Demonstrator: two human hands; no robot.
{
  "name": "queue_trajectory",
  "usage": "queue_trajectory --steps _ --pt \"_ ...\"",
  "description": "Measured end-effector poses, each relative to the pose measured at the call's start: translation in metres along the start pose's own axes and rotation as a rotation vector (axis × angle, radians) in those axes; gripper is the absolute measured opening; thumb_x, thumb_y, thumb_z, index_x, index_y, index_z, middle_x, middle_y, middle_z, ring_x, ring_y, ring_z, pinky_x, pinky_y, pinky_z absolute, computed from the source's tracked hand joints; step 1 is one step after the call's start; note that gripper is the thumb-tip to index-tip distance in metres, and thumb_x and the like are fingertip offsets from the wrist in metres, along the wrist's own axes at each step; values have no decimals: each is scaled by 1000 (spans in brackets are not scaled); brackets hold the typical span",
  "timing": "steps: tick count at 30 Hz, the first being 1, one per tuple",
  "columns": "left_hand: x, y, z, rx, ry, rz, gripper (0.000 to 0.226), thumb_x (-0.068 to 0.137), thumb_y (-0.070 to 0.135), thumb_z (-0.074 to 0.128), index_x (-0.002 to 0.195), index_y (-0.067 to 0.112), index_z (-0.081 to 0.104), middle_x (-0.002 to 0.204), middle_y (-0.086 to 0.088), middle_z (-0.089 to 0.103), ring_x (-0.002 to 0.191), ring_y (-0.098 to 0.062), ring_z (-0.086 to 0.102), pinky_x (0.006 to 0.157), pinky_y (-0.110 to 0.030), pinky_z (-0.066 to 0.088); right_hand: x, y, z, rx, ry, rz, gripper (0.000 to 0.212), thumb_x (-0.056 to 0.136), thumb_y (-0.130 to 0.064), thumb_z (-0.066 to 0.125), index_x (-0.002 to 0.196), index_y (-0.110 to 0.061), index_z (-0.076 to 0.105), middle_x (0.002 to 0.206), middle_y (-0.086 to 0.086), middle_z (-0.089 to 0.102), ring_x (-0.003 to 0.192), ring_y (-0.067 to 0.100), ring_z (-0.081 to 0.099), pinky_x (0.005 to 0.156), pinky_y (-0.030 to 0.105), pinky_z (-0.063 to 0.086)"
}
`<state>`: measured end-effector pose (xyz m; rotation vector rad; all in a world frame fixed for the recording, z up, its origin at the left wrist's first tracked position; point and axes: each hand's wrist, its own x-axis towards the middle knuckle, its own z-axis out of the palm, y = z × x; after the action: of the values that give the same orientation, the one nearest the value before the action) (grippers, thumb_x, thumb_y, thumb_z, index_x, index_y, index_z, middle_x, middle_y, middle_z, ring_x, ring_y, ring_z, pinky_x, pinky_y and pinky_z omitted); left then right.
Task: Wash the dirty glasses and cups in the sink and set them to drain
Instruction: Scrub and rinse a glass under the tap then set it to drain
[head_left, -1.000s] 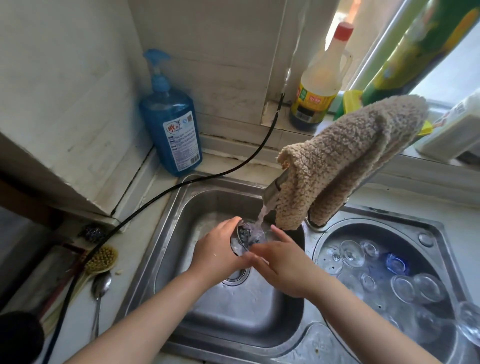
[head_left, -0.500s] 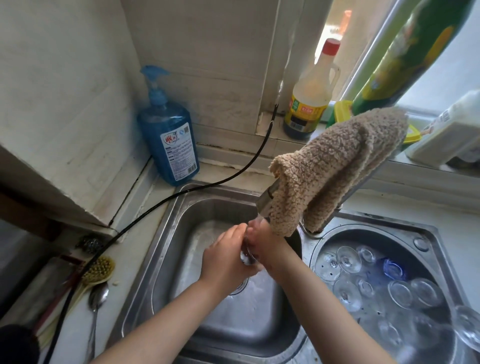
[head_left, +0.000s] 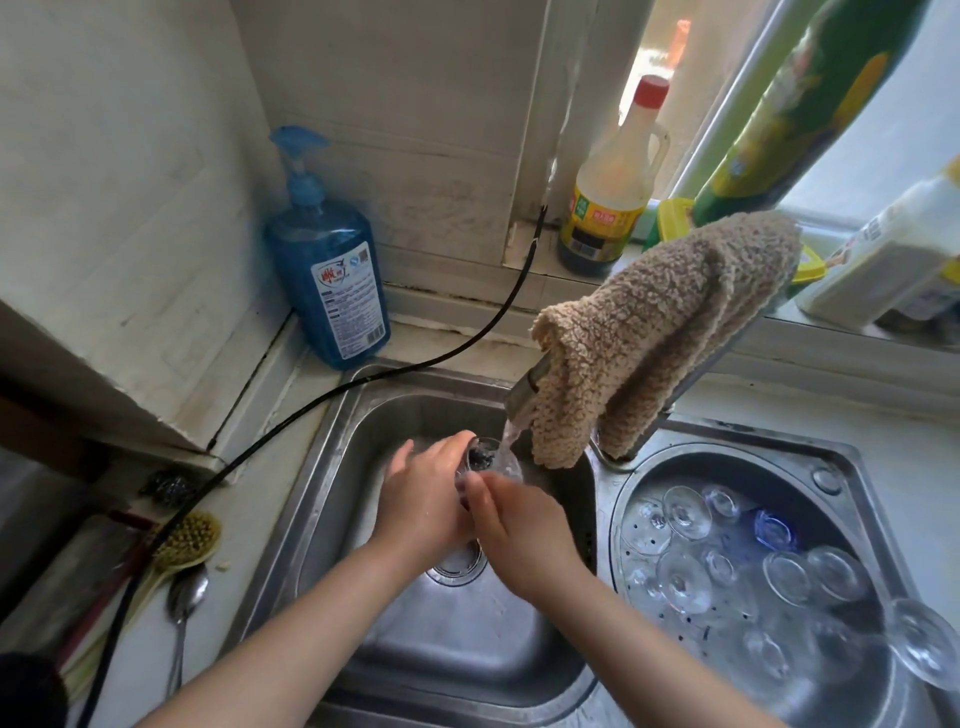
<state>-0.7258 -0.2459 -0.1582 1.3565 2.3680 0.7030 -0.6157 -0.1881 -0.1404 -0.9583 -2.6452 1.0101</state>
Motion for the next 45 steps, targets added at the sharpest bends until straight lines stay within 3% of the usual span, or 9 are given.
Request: queue_trajectory --steps 4,9,16,19,25,32,34,37,45 --pt "-1 -2 11 111 93 142 67 54 43 66 116 16 65 111 6 69 100 -12 68 109 -45 31 23 -10 0 301 -130 213 32 98 -8 33 118 1 56 117 16 58 116 29 52 88 27 35" --pt "6 -15 -3 184 -24 108 75 72 46 71 138 21 46 137 9 54 126 -6 51 119 -43 7 -8 9 1 36 -132 -77 40 95 -42 30 111 -21 60 103 0 67 100 18 58 95 32 37" --pt "6 -14 -18 -5 -251 105 98 54 71 74 137 28 44 135 15 53 127 -2 46 119 -38 16 -5 59 -23 -468 -221 -391 44 97 -54 30 117 -31 61 127 -14 61 138 5 32 107 50 28" --pt "14 -23 -27 -241 -438 48 81 46 66 83 116 31 59 108 18 64 101 1 60 97 -34 48 -11 52 -17 -107 -256 -311 36 96 -50 41 109 -27 65 119 -12 63 129 0 42 116 34 18" --pt "15 -36 -29 -495 -493 -141 102 43 72 79 134 44 42 119 5 61 111 -8 58 89 -20 46 -8 27 -16 603 -185 94 28 95 -36 52 75 -26 68 73 -9 63 73 2 56 76 20 42" --pt "0 -1 -3 -677 -89 -391 55 80 63 60 122 29 48 110 5 63 105 -9 60 90 -25 48 30 18 16 1491 142 777 41 99 -27 39 122 1 57 128 23 57 121 34 53 109 49 36" --pt "-3 9 5 -611 -42 -361 74 81 58 62 140 21 37 131 0 56 122 -16 53 98 -29 44 33 11 23 1718 171 856 44 99 -28 38 130 -1 53 131 20 56 124 34 51 109 46 36" --pt "-2 16 9 -570 -70 -337 93 79 55 67 151 22 18 147 -3 41 134 -18 42 107 -34 39 26 2 20 1848 176 929 39 94 -32 43 115 -7 63 117 15 65 111 30 59 107 42 39" --pt "5 4 6 -649 -339 -342 64 102 37 38 154 21 5 156 -1 27 142 -12 28 103 -17 22 16 11 17 1814 126 849 52 66 -35 62 109 -7 67 125 17 62 122 31 54 110 45 35"
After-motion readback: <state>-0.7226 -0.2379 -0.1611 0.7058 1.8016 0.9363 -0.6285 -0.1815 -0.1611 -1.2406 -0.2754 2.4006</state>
